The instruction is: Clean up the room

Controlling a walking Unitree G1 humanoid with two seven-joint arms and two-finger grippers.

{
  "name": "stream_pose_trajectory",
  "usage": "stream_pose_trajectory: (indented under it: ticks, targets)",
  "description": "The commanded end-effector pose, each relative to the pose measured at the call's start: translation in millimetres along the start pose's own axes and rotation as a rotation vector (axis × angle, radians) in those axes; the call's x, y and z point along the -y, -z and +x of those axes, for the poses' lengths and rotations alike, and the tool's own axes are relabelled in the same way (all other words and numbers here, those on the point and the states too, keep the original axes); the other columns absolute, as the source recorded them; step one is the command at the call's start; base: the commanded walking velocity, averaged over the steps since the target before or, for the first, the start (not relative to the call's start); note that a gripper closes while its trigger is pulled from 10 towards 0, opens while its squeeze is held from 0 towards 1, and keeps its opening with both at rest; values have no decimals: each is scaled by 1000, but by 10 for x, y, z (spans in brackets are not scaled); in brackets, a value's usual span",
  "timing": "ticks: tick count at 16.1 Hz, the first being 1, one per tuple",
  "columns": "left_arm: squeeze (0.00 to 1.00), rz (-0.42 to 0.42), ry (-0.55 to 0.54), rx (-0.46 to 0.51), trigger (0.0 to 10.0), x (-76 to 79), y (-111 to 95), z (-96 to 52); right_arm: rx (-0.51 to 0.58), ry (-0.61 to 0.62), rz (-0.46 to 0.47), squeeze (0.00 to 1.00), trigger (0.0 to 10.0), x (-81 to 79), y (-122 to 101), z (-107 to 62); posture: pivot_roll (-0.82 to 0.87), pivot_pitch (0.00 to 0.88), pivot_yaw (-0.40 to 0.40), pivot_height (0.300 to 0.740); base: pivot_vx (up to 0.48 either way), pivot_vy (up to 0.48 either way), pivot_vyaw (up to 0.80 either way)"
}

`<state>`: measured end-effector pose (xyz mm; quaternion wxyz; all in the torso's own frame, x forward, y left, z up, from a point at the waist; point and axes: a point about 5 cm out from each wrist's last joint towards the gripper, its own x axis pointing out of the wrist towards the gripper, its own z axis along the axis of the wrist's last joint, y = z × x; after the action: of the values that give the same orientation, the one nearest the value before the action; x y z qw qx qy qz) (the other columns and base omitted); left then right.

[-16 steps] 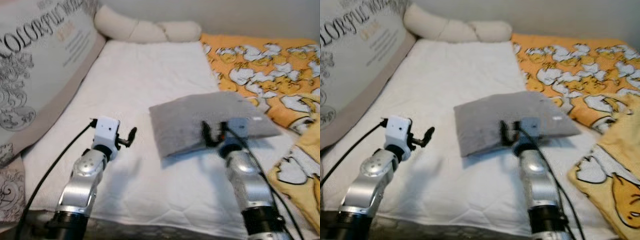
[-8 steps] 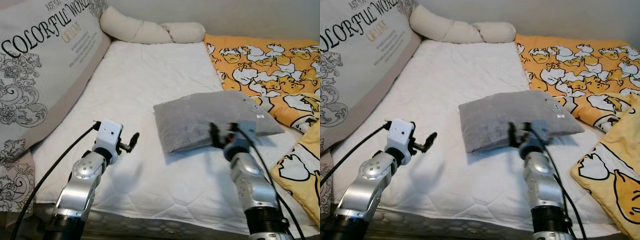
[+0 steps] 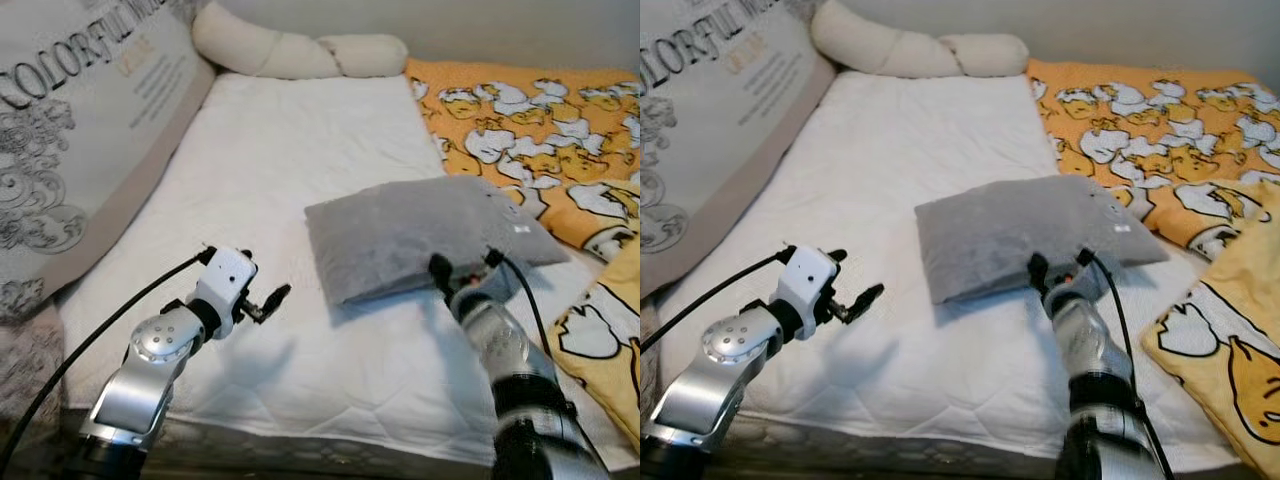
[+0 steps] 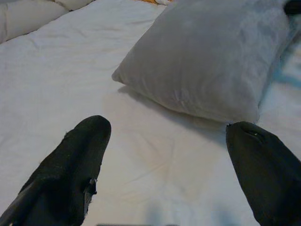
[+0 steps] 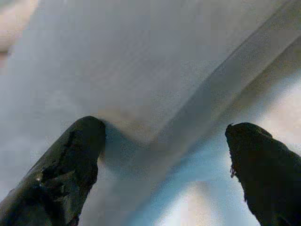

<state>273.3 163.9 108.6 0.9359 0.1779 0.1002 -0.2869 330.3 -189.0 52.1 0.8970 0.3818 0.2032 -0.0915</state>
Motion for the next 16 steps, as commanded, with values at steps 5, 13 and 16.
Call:
stream_pose_trajectory:
  ticks: [5, 13, 16]
  targets:
    - [71, 93, 130, -22, 10000, -6, -100, -171, 40, -15, 360, 0, 10000, -17, -82, 126, 113, 0, 55, 740, 0, 0, 0]
    - [75, 83, 257, -69, 10000, 161, -141, -423, 124, 120, 337, 0, 0, -1, -246, 155, 179, 0, 52, 740, 0, 0, 0]
    - [75, 54, 250, -60, 10000, 186, -140, -403, 132, 133, 320, 0, 0, 27, -290, 149, 172, 0, 45, 740, 0, 0, 0]
